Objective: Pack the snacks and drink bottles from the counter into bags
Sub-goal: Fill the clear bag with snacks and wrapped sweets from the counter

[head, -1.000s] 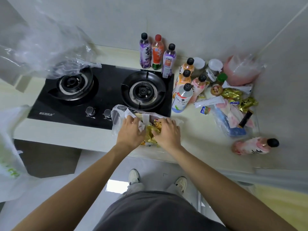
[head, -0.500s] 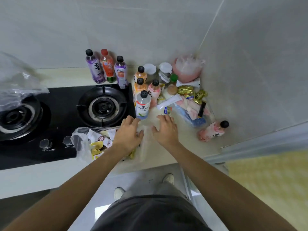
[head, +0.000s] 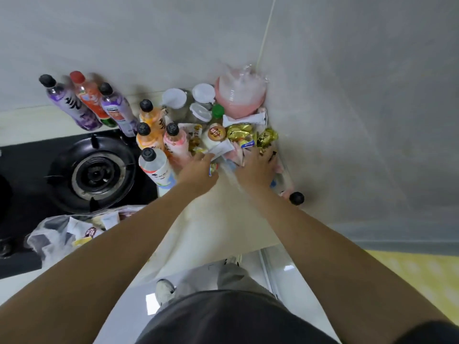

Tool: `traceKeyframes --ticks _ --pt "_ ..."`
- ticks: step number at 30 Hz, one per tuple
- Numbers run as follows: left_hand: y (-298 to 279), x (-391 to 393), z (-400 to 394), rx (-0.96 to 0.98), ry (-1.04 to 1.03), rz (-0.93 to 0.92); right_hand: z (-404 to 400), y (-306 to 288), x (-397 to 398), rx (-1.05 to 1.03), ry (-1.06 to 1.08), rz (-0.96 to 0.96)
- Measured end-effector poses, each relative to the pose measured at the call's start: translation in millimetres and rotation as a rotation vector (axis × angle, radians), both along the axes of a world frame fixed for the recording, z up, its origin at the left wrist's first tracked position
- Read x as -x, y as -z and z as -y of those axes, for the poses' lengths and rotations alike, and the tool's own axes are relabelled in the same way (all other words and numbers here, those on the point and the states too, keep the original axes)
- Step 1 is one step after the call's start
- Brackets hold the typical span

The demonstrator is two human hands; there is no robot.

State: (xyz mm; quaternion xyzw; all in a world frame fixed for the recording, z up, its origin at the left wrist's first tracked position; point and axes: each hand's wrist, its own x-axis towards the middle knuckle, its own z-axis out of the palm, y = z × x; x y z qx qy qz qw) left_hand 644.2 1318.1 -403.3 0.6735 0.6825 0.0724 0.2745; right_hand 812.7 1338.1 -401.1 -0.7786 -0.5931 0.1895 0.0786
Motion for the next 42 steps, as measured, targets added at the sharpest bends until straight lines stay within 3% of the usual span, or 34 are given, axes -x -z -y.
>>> traceKeyframes --ticks 8,15,20,25,29,33,39,42 --pt "37.5 -28.3 -54.3 0.073 0.043 -0.042 -28.0 27.7 -22.2 0.252 0.174 -0.117" --pt "50.7 -34.2 -50.3 0.083 0.032 -0.092 -21.1 28.6 -23.3 0.144 0.119 -0.064" --pt "38.4 -28.5 -32.0 -0.08 -0.009 0.006 -5.9 18.6 -15.9 -0.114 0.023 -0.243" --pt "13.7 -7.1 3.6 -0.207 -0.115 0.189 17.4 15.8 -1.5 -0.217 0.013 -0.47" --pt "-7.4 18.7 52.5 -0.185 -0.264 0.437 44.4 3.9 21.4 -0.052 0.141 -0.735" --pt "-17.6 60.9 109.7 -0.2 -0.33 0.551 76.2 -9.0 56.2 -0.025 0.127 -0.903" --pt "-25.3 146.5 187.0 -0.195 -0.548 0.62 128.2 -15.8 138.2 0.052 -0.052 -0.888" --pt "-25.8 186.1 210.5 -0.181 -0.661 0.556 145.9 -11.0 184.0 0.084 -0.152 -0.844"
